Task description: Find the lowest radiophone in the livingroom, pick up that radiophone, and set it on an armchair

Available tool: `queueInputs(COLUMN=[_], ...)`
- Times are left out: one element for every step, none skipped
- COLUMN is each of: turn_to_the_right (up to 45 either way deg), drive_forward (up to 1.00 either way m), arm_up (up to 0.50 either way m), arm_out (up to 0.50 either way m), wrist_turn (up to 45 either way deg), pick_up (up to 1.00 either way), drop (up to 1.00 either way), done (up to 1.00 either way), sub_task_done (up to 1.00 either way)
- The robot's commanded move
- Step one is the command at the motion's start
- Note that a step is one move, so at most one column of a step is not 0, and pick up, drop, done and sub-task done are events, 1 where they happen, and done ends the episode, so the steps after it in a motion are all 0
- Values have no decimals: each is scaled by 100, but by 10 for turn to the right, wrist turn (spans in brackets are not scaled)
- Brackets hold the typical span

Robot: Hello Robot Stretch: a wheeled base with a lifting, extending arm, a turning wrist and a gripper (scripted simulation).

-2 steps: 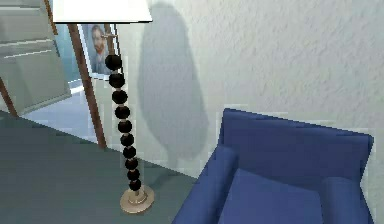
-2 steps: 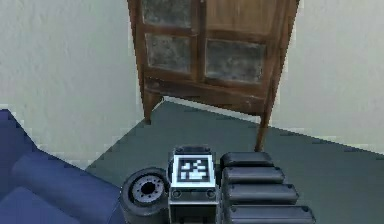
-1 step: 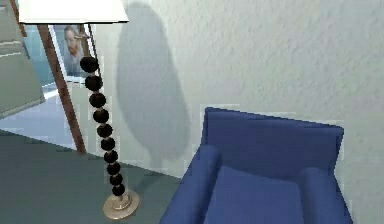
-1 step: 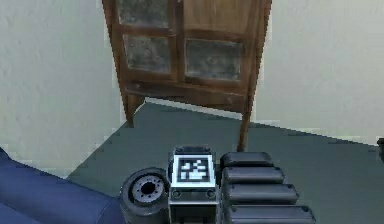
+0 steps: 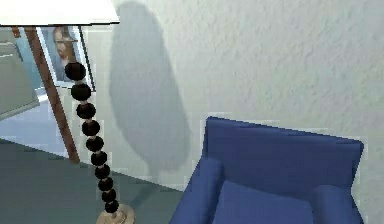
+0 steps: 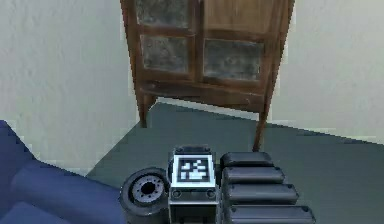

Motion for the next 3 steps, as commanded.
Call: queueInputs(turn_to_the_right=[-330, 0, 0], drive_forward=[0, 0, 0], arm_up=[0, 0, 0], arm_out=[0, 44, 0], wrist_turn=[0, 0, 390], pick_up=[0, 0, 0], drop=[0, 0, 0], done=[0, 0, 0], sub_task_done=[0, 0, 0])
